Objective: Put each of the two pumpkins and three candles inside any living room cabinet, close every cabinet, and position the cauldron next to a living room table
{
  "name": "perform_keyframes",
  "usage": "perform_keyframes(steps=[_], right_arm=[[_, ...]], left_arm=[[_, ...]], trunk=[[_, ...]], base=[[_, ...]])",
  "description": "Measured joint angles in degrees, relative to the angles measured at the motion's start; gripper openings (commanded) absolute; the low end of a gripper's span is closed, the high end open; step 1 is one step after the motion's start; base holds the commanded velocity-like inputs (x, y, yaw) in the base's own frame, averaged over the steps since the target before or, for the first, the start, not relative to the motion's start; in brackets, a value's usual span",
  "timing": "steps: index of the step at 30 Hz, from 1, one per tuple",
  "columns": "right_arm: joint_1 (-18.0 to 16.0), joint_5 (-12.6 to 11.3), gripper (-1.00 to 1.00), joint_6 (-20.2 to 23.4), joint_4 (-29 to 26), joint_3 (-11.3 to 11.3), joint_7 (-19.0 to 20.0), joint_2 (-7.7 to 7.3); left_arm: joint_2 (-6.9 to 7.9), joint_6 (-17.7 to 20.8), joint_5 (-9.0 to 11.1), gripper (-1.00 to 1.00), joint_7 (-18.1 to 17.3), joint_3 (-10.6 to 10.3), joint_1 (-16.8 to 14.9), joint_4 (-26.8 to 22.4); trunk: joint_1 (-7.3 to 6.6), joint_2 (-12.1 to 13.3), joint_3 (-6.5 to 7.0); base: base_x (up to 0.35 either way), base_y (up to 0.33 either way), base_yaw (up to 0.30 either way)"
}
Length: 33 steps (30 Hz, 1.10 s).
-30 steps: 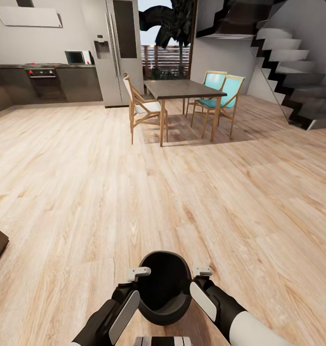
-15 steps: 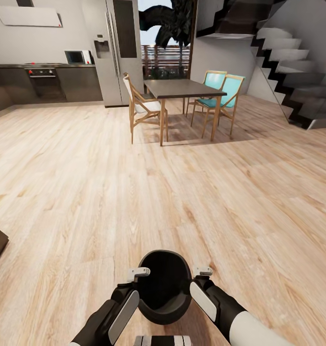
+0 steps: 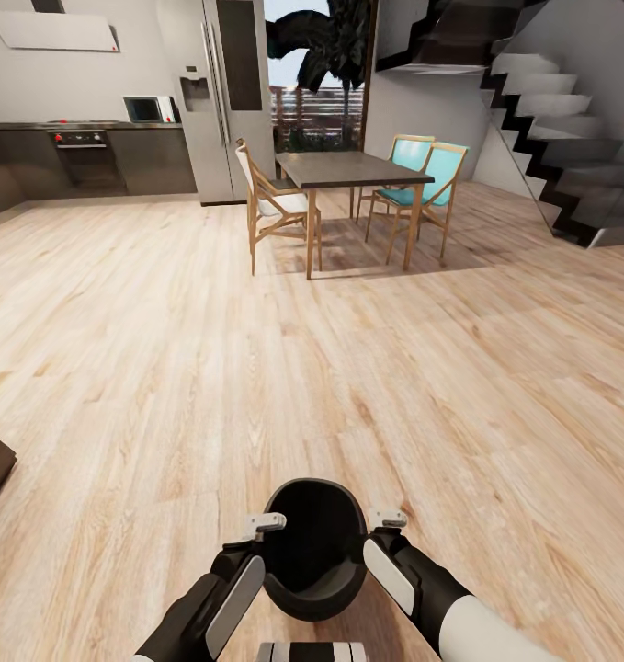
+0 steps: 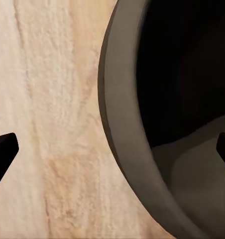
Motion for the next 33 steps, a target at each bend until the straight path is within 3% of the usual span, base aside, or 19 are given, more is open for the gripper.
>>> perform_keyframes(steps=[7,24,27,33], right_arm=[[0.00,0.00,1.00,0.00,0.00,0.02,-0.03,0.00],[0.00,0.00,1.00,0.00,-0.01,0.02,-0.03,0.00],[0.00,-0.01,1.00,0.00,0.00,0.02,-0.03,0.00],[0.00,0.00,1.00,0.00,0.00,0.00,-0.02,0.00]], left_arm=[[0.00,-0.42,-0.46,1.00,-2.89,0.07,-0.08,2.82],[0.09,-0.54,-0.59,1.00,-3.17,0.10,-0.13,3.02],[0.09,-0.54,-0.58,1.00,-3.17,0.10,-0.13,3.02],[0.15,-0.54,-0.56,1.00,-3.18,0.13,-0.14,3.02]], trunk=[[0.00,0.00,0.00],[0.00,0.00,0.00],[0.08,-0.04,-0.66],[0.08,-0.04,-0.67]], base=[[0.000,0.000,0.000],[0.000,0.000,0.000],[0.000,0.000,0.000],[0.000,0.000,0.000]])
